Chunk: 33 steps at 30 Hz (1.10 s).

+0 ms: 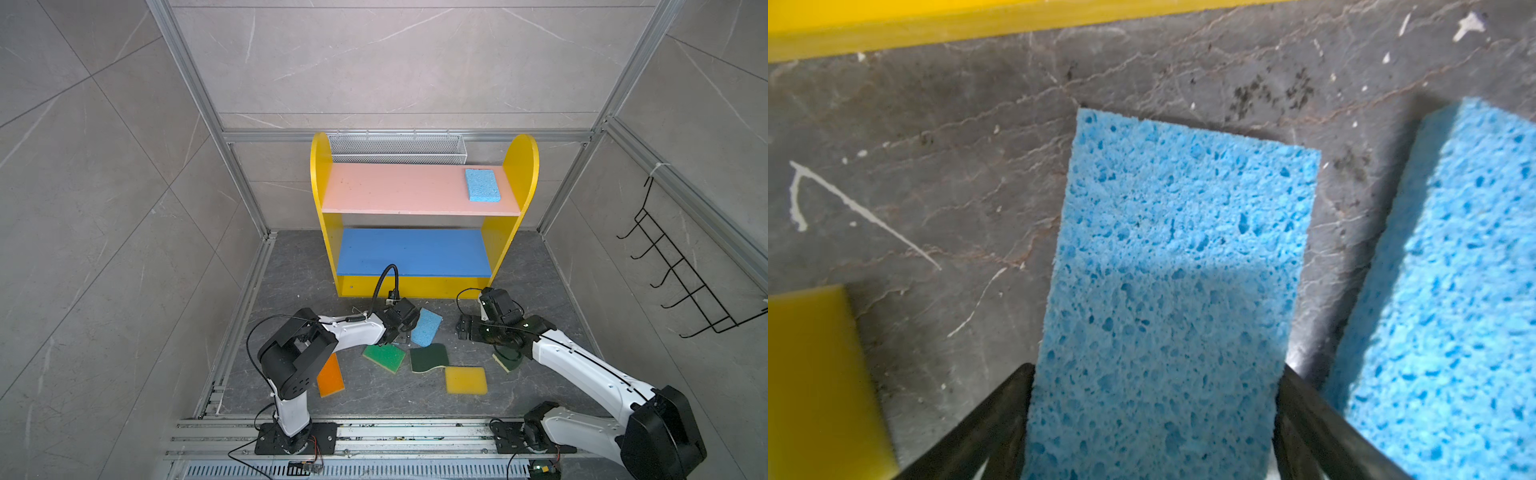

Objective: Place and organize the cleaning sponges onto the shelf
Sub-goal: 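Close the left gripper on the light-blue sponge's near end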

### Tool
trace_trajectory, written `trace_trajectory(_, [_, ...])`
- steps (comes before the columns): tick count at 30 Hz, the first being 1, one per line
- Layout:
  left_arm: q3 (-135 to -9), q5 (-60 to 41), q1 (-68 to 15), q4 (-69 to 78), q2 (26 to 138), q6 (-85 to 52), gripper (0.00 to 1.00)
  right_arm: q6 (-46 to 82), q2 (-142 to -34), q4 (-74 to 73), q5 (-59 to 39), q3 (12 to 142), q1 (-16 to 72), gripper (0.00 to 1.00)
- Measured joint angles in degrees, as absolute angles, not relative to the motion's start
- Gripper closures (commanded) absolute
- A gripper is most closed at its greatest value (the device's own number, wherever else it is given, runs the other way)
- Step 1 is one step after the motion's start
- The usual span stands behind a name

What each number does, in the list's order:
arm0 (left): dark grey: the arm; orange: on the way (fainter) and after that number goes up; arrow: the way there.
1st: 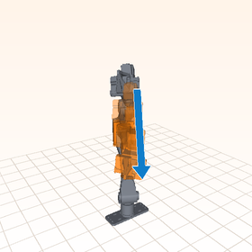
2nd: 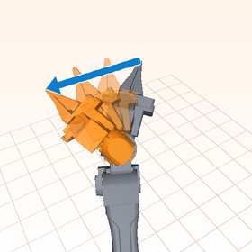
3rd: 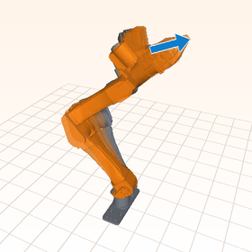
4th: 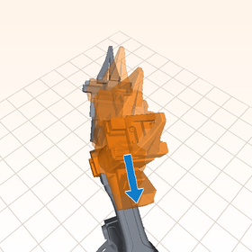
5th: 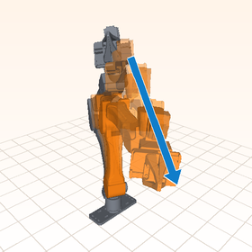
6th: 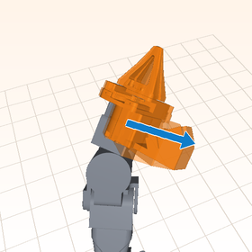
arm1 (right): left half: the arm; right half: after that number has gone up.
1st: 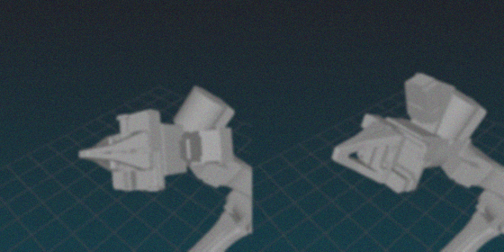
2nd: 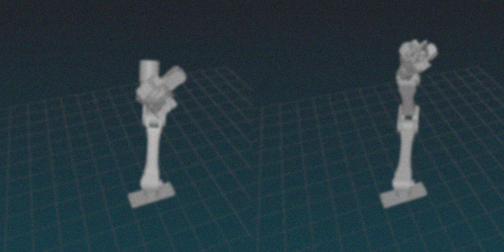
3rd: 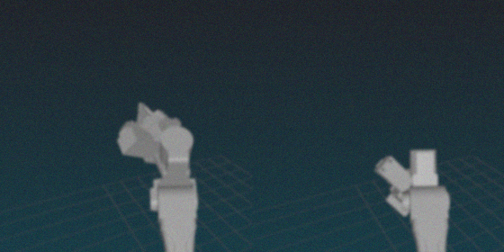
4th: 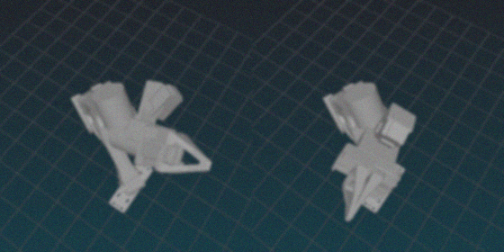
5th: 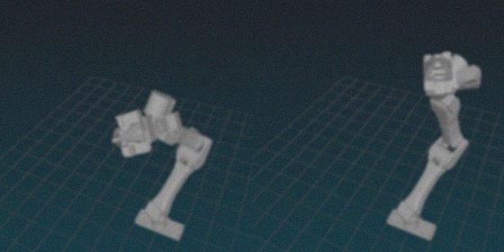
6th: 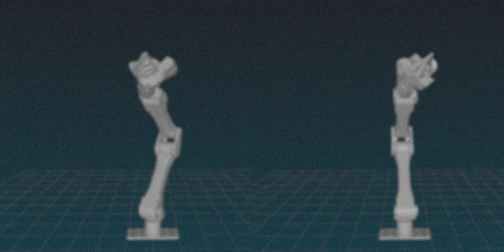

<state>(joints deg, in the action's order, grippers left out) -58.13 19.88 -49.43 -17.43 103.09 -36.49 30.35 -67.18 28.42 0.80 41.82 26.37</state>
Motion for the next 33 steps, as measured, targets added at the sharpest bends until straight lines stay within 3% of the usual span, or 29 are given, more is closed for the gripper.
trace_trajectory(11, [-58.11,17.67,-49.06,-16.97,103.09,-35.79,0.09,30.48,-66.35,28.47,0.60,41.76,26.37,0.02])
trace_trajectory(23, [-57.25,16.40,-49.08,-15.84,102.63,-34.24,0.13,30.50,-65.98,28.47,0.60,41.76,26.37,0.02])
trace_trajectory(33, [-57.32,16.25,-49.08,-16.14,102.63,-33.80,0.29,30.52,-65.98,28.47,0.58,41.76,26.37,0.02])
